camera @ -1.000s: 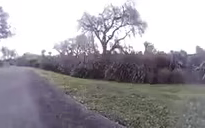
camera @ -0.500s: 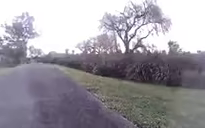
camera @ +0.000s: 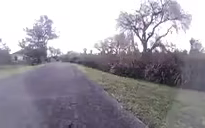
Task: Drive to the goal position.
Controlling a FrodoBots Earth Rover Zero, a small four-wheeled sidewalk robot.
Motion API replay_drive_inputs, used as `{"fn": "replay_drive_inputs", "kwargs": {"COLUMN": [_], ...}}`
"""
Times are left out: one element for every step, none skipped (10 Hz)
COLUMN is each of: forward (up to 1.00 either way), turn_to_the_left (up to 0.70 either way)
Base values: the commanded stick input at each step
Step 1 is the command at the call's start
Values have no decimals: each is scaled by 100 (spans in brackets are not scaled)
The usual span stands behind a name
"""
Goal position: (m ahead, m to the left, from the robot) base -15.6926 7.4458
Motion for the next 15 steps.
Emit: {"fn": "replay_drive_inputs", "kwargs": {"forward": [0,0,0,0,0,0,0,0,0,0,41,85,85,85,85], "turn_to_the_left": [4,4,4,4,4,4,4,4,4,4,3,2,2,2,2]}}
